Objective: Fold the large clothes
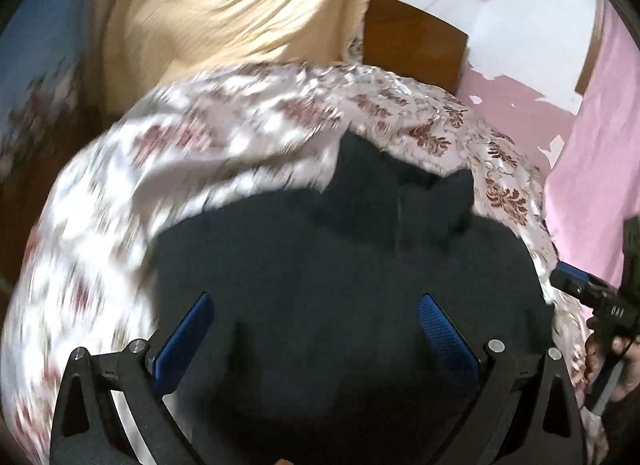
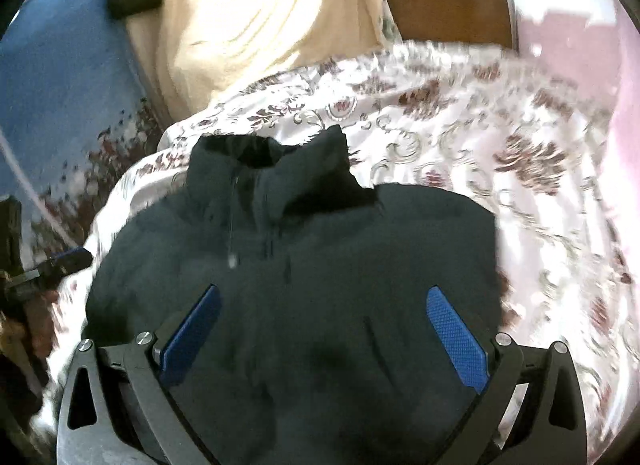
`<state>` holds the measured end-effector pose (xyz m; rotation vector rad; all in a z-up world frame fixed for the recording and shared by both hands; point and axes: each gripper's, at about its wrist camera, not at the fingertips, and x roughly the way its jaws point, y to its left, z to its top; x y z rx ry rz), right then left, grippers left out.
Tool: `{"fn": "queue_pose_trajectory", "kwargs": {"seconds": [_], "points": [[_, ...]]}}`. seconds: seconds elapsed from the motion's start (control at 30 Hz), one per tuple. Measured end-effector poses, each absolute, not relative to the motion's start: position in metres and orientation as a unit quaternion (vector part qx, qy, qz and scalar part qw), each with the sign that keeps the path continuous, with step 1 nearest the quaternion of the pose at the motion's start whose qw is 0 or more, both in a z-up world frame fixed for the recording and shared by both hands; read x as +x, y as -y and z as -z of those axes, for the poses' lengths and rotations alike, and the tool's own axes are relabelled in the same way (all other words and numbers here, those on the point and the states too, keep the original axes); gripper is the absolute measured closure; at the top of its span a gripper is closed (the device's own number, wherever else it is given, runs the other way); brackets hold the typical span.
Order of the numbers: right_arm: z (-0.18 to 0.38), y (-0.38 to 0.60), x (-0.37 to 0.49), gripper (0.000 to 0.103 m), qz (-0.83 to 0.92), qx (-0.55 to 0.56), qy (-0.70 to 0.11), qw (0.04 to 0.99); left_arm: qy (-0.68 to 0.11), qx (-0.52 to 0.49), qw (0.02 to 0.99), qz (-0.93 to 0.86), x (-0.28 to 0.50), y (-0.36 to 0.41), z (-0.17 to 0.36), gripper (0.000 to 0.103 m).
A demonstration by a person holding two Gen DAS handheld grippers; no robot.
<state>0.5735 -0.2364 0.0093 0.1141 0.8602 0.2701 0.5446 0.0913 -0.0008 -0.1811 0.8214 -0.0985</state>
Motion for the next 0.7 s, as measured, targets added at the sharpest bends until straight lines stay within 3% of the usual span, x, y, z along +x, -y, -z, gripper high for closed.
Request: {"fn": "queue_pose_trajectory", "kwargs": {"seconds": [0.13, 0.33, 0.37, 0.4, 0.43, 0.5, 0.53, 0.57, 0.7], "points": [[-0.001, 0.225, 0.645, 0.001, -0.113, 0.127, -0.426, 0.888, -0.408, -0.054, 0.910, 0.048, 0.622, -0.073, -0.001, 0.000], [0.026, 0.207, 0.700, 0.004, -0.079, 0.203, -0.411, 0.885, -0.393, -0.083, 0.916, 0.016, 0.679, -0.074, 0.006, 0.001], [0.031, 0.203, 0.703, 0.012, -0.076, 0.205, -0.413, 0.884, -0.389, -0.094, 0.916, 0.016, 0.681, -0.076, 0.007, 0.009], [0.035, 0.200, 0.707, 0.018, -0.073, 0.205, -0.416, 0.883, -0.389, -0.110, 0.914, 0.025, 0.686, -0.075, 0.009, 0.023], [0.039, 0.196, 0.711, 0.031, -0.071, 0.201, -0.421, 0.882, -0.395, -0.124, 0.910, 0.033, 0.690, -0.075, 0.012, 0.034], [0.043, 0.192, 0.716, 0.045, -0.067, 0.188, -0.432, 0.880, -0.414, -0.160, 0.894, 0.052, 0.698, -0.075, 0.019, 0.085], [0.043, 0.191, 0.715, 0.060, -0.072, 0.187, -0.431, 0.880, -0.418, -0.166, 0.891, 0.057, 0.698, -0.074, 0.020, 0.092], [0.040, 0.191, 0.713, 0.068, -0.071, 0.185, -0.429, 0.881, -0.413, -0.165, 0.894, 0.054, 0.694, -0.073, 0.018, 0.092], [0.017, 0.193, 0.688, 0.080, -0.086, 0.157, -0.404, 0.897, -0.367, -0.130, 0.919, 0.068, 0.658, -0.066, -0.005, 0.095]]}}
